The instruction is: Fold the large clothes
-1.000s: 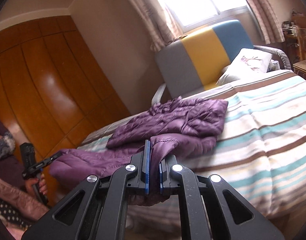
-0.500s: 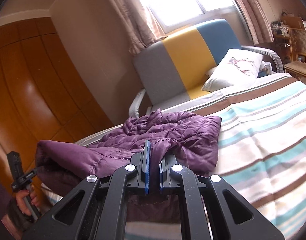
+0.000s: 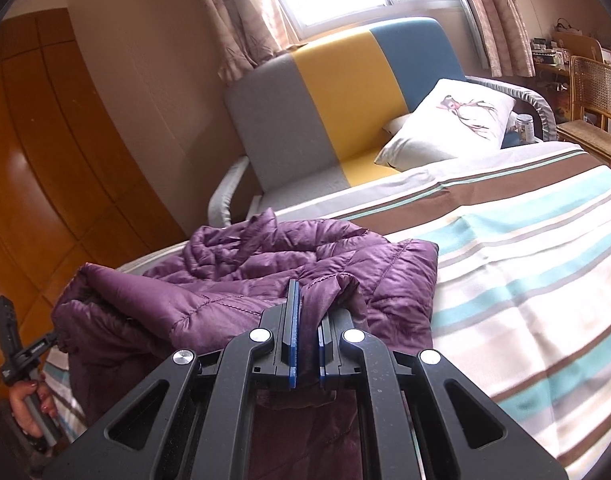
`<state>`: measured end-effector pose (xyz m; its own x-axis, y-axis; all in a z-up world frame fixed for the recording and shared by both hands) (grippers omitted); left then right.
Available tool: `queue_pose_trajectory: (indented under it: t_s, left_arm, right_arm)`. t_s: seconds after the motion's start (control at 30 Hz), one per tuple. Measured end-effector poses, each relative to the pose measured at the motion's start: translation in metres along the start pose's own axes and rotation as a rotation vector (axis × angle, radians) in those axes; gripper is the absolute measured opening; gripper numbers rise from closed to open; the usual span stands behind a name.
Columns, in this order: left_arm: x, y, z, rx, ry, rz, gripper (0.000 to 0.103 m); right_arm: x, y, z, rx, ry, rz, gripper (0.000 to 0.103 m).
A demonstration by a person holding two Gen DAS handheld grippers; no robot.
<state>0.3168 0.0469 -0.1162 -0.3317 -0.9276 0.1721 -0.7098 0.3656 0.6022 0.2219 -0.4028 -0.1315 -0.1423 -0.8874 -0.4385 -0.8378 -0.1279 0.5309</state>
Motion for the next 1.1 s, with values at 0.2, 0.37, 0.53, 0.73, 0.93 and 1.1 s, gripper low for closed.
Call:
queue_pose_trajectory:
  t_s: [0.2, 0.37, 0.53, 0.73, 0.93, 1.1]
  left_arm:
    - [-0.010, -0.040, -0.003, -0.076, 0.052, -0.026, 0.009]
    - [-0.012, -0.061, 0.003, -0.104, 0.074, -0.025, 0.013]
    - [-0.012, -0.064, 0.003, -0.100, 0.094, -0.009, 0.017]
    - [-0.025, -0.049, -0.010, -0.039, 0.147, -0.036, 0.068]
    - [-0.053, -0.013, -0.025, 0.086, 0.185, -0.190, 0.097]
    - [-0.048, -0.017, -0.014, 0.040, 0.152, -0.111, 0.097]
  right_arm:
    - [0.010, -0.041, -0.004, -0.064, -0.078, 0.046, 0.007]
    - [0.025, -0.069, 0.006, -0.142, -0.188, 0.042, 0.012]
    - [0.033, -0.069, 0.006, -0.137, -0.276, -0.031, 0.016]
    - [0.044, -0.037, -0.011, 0.014, -0.344, -0.071, 0.078]
    - [0.042, -0.016, -0.016, 0.010, -0.223, -0.028, 0.078]
    - [0.026, -0.022, -0.008, -0.036, -0.032, 0.057, 0.078]
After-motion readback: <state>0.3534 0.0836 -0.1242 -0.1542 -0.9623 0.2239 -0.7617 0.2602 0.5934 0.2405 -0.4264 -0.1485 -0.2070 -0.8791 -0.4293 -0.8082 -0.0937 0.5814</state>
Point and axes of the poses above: each gripper's, at about its wrist camera, not at the fingertips, and y roughly against the way its jaws point, x to its right, z to its underside, the point moved 6 cm from there along -y, roughly the way its jaws point, and after that the axes turned 4 degrees about -y, right-handed, at the moved point
